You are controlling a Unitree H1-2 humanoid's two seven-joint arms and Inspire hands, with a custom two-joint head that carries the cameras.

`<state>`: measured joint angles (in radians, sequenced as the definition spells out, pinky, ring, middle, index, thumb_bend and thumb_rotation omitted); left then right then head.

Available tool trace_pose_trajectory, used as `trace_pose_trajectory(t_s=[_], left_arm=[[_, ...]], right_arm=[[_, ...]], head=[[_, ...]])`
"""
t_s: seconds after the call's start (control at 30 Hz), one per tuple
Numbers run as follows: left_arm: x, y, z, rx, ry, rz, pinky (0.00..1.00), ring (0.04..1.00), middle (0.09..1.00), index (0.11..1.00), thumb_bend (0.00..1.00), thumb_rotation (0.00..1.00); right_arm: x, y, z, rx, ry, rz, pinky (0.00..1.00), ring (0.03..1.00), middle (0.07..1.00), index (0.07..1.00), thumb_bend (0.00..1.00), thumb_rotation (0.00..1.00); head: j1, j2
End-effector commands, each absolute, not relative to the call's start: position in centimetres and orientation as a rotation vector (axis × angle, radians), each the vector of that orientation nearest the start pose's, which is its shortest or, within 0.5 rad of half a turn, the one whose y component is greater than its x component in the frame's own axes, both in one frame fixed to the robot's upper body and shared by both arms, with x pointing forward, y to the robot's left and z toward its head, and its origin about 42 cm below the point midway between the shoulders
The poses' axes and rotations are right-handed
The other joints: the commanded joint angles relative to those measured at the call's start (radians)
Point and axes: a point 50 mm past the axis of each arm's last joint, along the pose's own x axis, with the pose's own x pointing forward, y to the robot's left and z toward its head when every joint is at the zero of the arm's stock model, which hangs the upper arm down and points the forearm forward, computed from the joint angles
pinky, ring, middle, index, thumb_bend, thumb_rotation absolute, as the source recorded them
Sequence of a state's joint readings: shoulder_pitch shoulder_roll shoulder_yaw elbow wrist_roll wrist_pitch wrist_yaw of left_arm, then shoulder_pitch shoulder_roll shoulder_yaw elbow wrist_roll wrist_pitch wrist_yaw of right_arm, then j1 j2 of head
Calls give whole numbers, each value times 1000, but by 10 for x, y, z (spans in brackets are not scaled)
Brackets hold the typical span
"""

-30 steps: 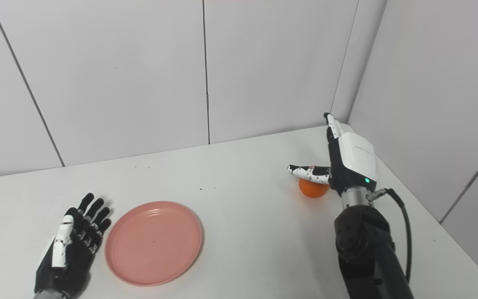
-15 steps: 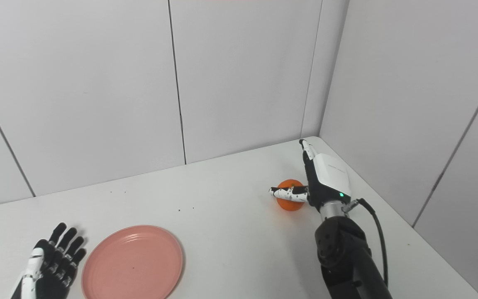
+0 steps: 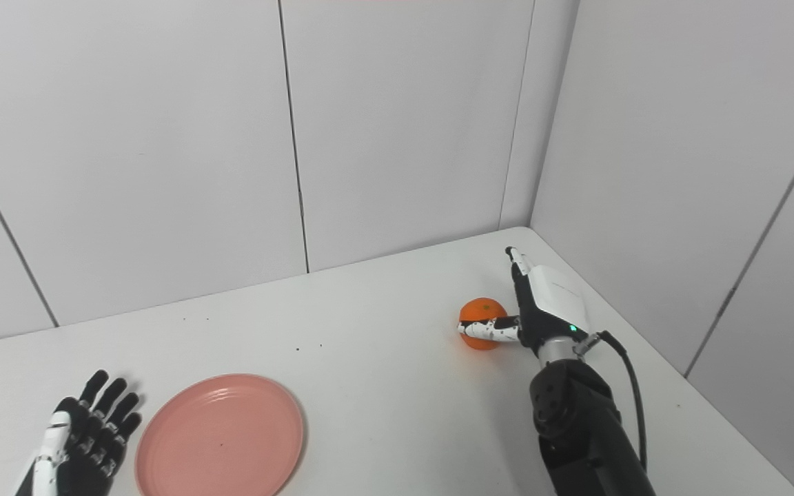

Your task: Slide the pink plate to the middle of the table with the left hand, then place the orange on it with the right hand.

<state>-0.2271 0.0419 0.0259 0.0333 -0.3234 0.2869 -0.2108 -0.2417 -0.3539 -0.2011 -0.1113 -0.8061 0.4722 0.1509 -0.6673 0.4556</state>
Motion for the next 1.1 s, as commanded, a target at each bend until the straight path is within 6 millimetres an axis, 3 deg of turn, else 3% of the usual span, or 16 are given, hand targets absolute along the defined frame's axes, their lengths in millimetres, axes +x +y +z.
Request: trace_pose_trajectory(t_s=[0.0, 0.17, 0.5, 0.83, 1.07], left_arm=[[351, 202, 136, -274, 120, -290, 996, 969, 980, 977, 301, 1000], [351, 201, 136, -282, 123, -291, 993, 967, 979, 978, 301, 1000], [349, 198, 144, -289, 118, -291, 991, 963, 970, 970, 306, 1000], [350, 192, 144, -303, 116, -285, 979, 950, 958, 957, 331, 1000], [349, 191, 145, -301, 115, -279, 970, 942, 951, 950, 345, 1000]], right_arm=[[349, -380, 236, -1026, 139, -463, 740, 865, 931, 947, 993, 408], [351, -379, 233, -1017, 161, -433, 753, 878, 931, 950, 994, 418], [352, -376, 235, -1005, 167, -406, 735, 869, 917, 936, 1000, 432], [354, -376, 236, -1008, 176, -380, 787, 899, 921, 940, 1000, 450], [353, -376, 235, -996, 178, -375, 771, 884, 909, 922, 998, 415]], head=[[0, 0], [4, 7], [44, 78], [62, 107], [66, 119]])
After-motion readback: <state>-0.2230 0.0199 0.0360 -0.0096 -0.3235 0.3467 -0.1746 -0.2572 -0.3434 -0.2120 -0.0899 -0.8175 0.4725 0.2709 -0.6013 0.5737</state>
